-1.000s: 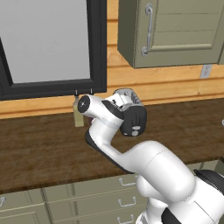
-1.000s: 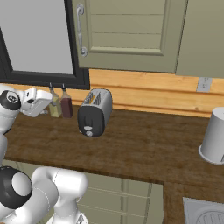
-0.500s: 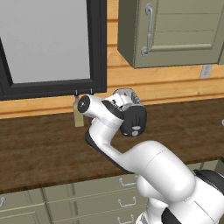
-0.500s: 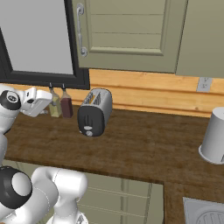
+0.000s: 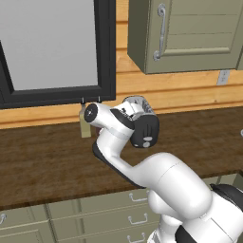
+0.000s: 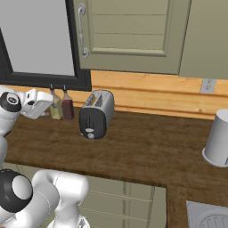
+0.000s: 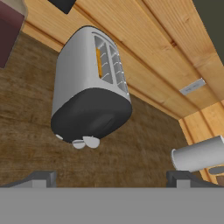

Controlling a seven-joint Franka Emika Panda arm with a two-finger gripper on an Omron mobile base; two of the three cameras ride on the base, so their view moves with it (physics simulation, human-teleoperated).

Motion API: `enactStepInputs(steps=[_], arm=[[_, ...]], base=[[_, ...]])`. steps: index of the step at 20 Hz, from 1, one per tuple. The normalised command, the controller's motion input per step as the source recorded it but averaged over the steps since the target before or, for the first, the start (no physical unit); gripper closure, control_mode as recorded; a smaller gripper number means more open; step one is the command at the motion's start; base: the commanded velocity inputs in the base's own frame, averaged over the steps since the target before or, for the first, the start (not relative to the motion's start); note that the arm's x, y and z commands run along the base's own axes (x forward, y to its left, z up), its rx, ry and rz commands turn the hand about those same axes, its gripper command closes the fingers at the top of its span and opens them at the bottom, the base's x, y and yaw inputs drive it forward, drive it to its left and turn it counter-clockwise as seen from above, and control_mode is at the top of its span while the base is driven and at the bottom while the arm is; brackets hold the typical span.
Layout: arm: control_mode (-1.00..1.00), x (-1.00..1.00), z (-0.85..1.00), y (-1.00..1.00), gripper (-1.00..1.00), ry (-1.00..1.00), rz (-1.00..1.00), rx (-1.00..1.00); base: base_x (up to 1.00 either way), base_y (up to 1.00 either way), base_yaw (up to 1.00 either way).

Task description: Start the toaster. Once the lever pops up, take the bread to the plate on the dining counter.

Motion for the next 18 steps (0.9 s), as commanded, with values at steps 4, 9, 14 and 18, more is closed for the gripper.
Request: enactStepInputs(steps=[4, 9, 14, 18], arm=[[-1.00, 0.00, 0.00, 0.00, -1.00, 0.00, 0.00, 0.00], [-1.00, 0.00, 0.00, 0.00, -1.00, 0.00, 0.00, 0.00], [-1.00, 0.00, 0.00, 0.00, -1.00, 0.00, 0.00, 0.00], [-1.00, 0.00, 0.00, 0.00, -1.00, 0.00, 0.00, 0.00]], base=[[0.00, 0.00, 0.00], [0.00, 0.00, 0.00], [0.00, 0.00, 0.00], [0.00, 0.00, 0.00]])
